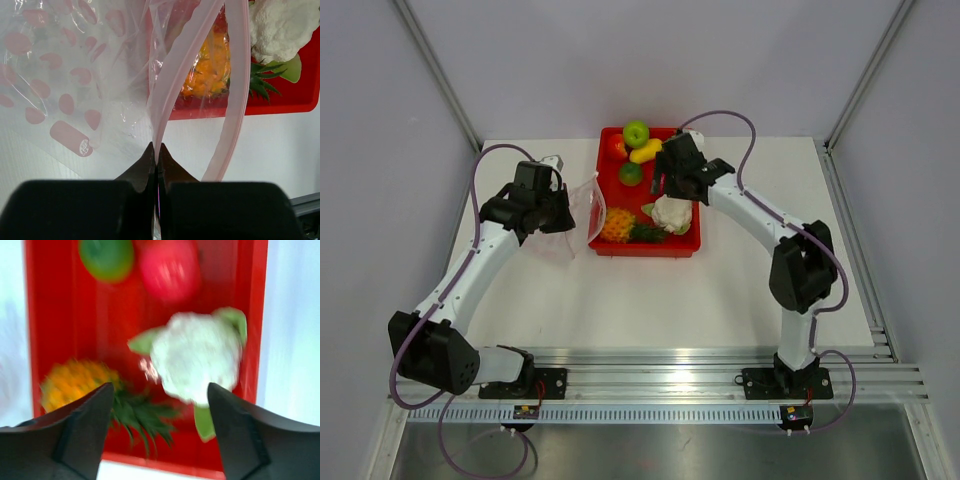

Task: Place the food in the zip-top bag and seal the zipper
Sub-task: Adjust the fake vegetable in the bin.

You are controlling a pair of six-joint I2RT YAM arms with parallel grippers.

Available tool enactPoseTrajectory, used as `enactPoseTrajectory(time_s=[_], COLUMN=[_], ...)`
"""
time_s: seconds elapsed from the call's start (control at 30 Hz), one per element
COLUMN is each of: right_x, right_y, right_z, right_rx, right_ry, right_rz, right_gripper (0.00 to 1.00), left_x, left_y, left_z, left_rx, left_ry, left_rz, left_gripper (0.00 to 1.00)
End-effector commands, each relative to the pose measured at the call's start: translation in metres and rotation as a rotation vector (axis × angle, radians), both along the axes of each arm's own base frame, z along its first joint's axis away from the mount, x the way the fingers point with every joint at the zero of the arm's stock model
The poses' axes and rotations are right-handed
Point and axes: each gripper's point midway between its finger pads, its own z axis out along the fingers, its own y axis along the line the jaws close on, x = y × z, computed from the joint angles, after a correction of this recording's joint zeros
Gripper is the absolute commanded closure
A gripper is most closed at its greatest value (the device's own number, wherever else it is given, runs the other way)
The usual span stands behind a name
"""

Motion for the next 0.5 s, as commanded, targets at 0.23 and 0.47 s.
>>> enactPoseTrajectory(time_s=[0.23, 0.47], right_x=[0.102, 0.12], right_y=[0.006, -0.004], right_z=[-0.026, -0.05], right_rx=[-0.187, -0.202], right_ry=[-0.052, -0.038], right_rz=[-0.051, -0.088], right_gripper=[0.05, 0.02], left_x=[0.006, 0.006], left_y=[-0.004, -0.005], left_z=[0.02, 0.009], left_rx=[-0.034, -0.032], left_ry=[-0.068, -0.046], left_rz=[-0.017, -0.022], left_gripper=[1.0, 1.0])
